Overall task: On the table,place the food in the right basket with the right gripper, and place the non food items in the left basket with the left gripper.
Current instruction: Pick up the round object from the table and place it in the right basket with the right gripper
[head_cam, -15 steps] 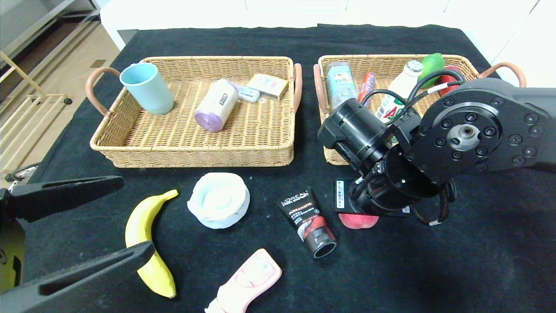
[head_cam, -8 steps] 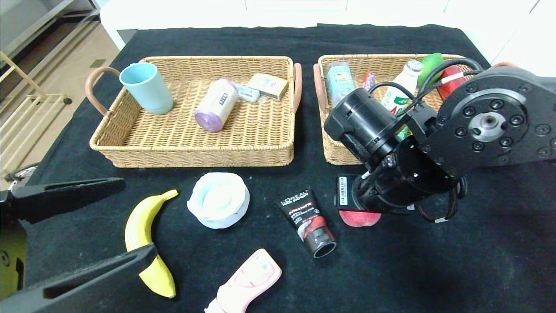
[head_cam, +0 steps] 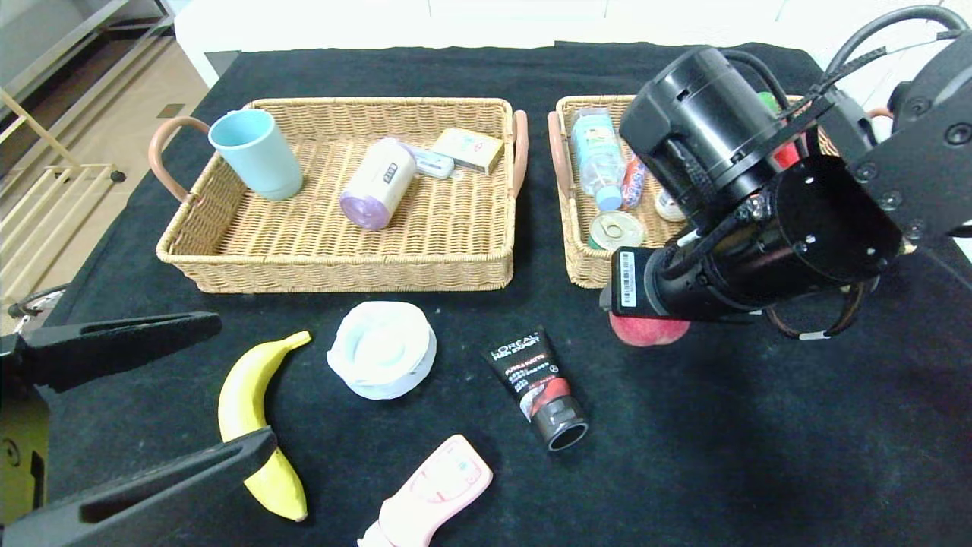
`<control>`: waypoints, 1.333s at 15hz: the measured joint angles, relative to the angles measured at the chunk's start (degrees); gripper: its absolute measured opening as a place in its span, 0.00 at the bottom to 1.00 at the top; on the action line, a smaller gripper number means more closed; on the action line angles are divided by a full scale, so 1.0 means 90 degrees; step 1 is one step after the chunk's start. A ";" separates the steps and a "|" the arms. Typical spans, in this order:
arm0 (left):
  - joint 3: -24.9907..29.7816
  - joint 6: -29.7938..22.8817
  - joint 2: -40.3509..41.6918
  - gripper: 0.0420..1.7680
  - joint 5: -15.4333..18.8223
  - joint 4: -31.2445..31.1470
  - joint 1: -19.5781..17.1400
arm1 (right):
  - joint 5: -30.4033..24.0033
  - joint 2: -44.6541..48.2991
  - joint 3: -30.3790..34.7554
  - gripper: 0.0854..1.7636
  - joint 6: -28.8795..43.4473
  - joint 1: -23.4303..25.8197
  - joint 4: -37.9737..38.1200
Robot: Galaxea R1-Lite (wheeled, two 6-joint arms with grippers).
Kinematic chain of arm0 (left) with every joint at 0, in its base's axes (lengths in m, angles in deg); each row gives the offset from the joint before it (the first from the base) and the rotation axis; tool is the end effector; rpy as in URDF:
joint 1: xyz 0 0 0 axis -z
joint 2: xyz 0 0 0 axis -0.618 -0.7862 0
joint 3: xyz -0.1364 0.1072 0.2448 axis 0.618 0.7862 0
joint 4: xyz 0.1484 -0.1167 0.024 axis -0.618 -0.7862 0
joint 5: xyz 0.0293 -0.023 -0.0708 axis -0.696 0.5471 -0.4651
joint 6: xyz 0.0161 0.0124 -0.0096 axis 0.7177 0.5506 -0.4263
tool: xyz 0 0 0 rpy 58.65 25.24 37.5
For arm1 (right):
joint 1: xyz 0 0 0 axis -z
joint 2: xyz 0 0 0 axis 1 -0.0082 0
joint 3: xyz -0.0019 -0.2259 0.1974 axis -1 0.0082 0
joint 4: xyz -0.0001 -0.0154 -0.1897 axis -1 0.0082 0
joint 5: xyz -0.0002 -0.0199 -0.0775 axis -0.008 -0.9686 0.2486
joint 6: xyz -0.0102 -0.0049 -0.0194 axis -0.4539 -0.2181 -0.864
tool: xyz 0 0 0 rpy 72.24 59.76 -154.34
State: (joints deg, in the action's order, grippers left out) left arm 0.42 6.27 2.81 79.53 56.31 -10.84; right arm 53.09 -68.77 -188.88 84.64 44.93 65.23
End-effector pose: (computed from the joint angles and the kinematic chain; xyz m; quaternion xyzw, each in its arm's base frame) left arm 0.0887 -0.0538 0.2615 0.0496 0.0114 -0.3888 0.9199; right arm 0.2483 0.2310 0.2877 0.0567 0.3698 0.0283 0.9269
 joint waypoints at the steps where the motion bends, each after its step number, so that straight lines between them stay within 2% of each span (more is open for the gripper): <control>1: -0.0009 0.0000 -0.0009 0.97 -0.0003 0.0008 0.0000 | 0.0137 0.0016 -0.0051 0.63 -0.0223 0.0003 -0.0038; 3: -0.0024 0.0000 -0.0024 0.97 -0.0005 0.0008 0.0000 | 0.0374 0.0043 -0.0099 0.63 -0.0503 0.0015 -0.0225; 10: -0.0019 0.0000 -0.0042 0.97 -0.0008 0.0005 0.0000 | 0.0894 0.0024 -0.0107 0.63 -0.1265 0.0270 -0.2078; 14: -0.0037 0.0000 -0.0058 0.97 -0.0008 0.0008 0.0000 | 0.0909 -0.0056 -0.0083 0.63 -0.1302 0.0444 -0.2656; 17: -0.0049 -0.0007 -0.0064 0.97 -0.0008 0.0008 0.0000 | 0.1182 -0.0241 -0.0073 0.63 -0.1318 0.0649 -0.3271; 20: -0.0049 -0.0005 -0.0064 0.97 -0.0008 0.0008 -0.0005 | 0.1204 -0.0410 -0.0070 0.63 -0.1372 0.0768 -0.3531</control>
State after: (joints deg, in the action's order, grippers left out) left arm -0.02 6.22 2.24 79.46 56.38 -10.89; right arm 63.93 -72.46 -189.52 72.29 51.85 33.45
